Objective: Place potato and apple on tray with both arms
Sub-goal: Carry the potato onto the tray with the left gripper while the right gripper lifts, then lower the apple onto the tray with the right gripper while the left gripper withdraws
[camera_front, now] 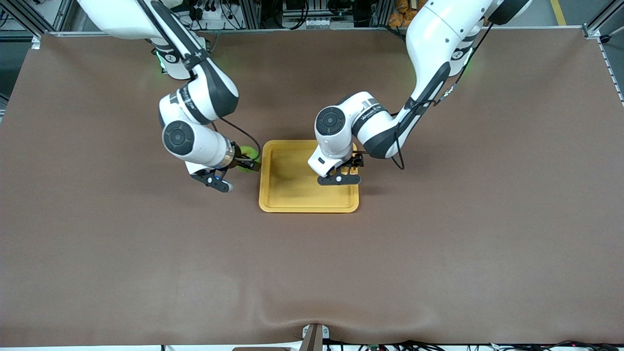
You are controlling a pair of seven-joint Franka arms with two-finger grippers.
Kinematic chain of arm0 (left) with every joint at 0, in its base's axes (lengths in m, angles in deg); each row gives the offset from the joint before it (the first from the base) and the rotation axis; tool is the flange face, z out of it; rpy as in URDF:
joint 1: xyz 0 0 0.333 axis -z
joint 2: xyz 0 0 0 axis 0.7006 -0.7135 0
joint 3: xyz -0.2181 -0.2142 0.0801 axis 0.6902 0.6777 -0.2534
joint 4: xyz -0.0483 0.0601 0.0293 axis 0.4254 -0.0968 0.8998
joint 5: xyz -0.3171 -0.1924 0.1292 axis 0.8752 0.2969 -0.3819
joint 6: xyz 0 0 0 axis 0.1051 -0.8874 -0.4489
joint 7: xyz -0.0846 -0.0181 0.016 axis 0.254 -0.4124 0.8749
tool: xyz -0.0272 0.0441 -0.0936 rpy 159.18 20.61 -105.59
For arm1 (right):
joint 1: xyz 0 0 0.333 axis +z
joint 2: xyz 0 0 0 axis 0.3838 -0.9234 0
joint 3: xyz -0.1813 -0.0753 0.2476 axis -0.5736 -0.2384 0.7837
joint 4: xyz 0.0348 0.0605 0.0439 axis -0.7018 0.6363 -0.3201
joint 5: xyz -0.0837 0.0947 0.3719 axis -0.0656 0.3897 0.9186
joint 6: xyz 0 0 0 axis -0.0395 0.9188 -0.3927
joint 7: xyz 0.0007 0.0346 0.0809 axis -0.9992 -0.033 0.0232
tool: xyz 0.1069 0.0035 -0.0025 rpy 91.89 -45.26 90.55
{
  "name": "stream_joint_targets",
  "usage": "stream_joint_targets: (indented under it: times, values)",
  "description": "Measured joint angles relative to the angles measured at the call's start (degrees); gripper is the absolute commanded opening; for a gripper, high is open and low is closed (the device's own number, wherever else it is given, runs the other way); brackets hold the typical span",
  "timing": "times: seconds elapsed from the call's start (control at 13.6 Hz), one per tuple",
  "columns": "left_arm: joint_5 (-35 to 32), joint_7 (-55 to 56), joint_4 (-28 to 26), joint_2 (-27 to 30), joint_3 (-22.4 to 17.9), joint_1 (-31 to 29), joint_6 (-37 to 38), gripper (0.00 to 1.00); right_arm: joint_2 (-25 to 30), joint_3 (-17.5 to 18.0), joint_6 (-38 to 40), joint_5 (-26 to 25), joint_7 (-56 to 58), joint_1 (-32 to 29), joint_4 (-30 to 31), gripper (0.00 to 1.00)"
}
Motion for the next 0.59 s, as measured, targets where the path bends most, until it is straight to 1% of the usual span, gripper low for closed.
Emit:
stream_joint_targets:
  times: [0.15,0.37,0.44,0.59]
  values:
    - [-0.1,-0.5,0.5,3.2,-0.2,-1.7,0.9,1.00,-2.0,0.0,-0.3,0.0,-3.0,1.4,-2.2,0.00]
    - [0.0,-5.8,1.2,8.0,-0.2,-5.2,4.4,1.00,-5.3,0.0,-2.7,0.0,-5.0,2.6,-4.5,0.00]
    - [0.5,-8.4,1.4,9.5,-0.1,-6.7,5.7,1.00,-6.3,0.0,-4.2,0.0,-5.3,2.9,-4.7,0.00]
    - [3.5,-14.3,1.8,12.4,-0.1,-10.0,7.8,1.00,-8.2,-0.1,-7.1,-0.2,-6.6,3.7,-4.8,0.00]
